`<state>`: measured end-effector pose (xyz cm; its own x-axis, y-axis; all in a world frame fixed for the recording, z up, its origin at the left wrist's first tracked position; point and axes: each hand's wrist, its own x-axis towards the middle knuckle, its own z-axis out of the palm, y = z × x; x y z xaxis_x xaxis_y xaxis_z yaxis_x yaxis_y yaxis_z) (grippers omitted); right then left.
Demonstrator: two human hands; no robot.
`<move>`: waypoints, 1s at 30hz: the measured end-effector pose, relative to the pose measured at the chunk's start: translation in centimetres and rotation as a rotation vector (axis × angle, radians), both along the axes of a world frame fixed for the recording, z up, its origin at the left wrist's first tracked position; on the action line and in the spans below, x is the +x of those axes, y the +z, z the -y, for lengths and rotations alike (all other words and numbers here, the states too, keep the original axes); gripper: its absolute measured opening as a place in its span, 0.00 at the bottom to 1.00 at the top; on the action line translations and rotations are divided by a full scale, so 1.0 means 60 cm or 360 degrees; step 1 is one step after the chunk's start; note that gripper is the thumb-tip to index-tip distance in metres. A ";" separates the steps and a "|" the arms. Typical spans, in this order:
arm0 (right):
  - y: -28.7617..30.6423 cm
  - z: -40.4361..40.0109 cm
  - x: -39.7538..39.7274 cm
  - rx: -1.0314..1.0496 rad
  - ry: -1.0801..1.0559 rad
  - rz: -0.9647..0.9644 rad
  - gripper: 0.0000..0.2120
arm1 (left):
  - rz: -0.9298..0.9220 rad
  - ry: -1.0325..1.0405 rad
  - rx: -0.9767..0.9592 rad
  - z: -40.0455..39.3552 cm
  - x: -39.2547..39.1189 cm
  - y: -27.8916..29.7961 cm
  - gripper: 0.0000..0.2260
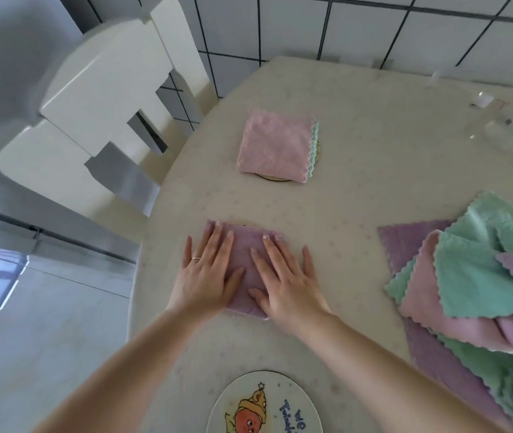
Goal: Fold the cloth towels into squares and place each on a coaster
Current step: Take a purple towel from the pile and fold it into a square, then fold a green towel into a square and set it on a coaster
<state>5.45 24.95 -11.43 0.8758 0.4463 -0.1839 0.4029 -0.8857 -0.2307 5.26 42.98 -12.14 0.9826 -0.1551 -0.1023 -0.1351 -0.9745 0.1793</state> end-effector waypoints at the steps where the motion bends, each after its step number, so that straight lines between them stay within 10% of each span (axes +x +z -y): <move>1: -0.006 0.004 0.000 -0.0029 -0.0019 -0.0015 0.33 | -0.0036 0.0038 0.0003 -0.004 0.000 -0.002 0.33; 8: 0.011 0.014 0.012 -0.0109 -0.0032 -0.0204 0.39 | -0.0242 0.0161 0.0104 0.001 0.009 0.005 0.39; 12: 0.043 0.052 0.009 0.0020 -0.0071 -0.0029 0.33 | -0.0174 0.0261 0.0091 0.024 0.011 0.046 0.26; 20: 0.098 0.198 -0.082 0.0300 -0.0393 0.0219 0.21 | -0.0073 -0.0126 -0.0643 0.205 -0.021 0.136 0.12; 30: 0.106 0.423 -0.200 0.0381 -0.0725 0.0202 0.17 | -0.0236 -0.0611 -0.0661 0.433 -0.089 0.149 0.11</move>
<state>-6.56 -0.45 -5.07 0.9995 0.0316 -0.0034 0.0272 -0.9060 -0.4223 -0.05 16.99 -3.21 0.8279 -0.5538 -0.0887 -0.4092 -0.7046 0.5797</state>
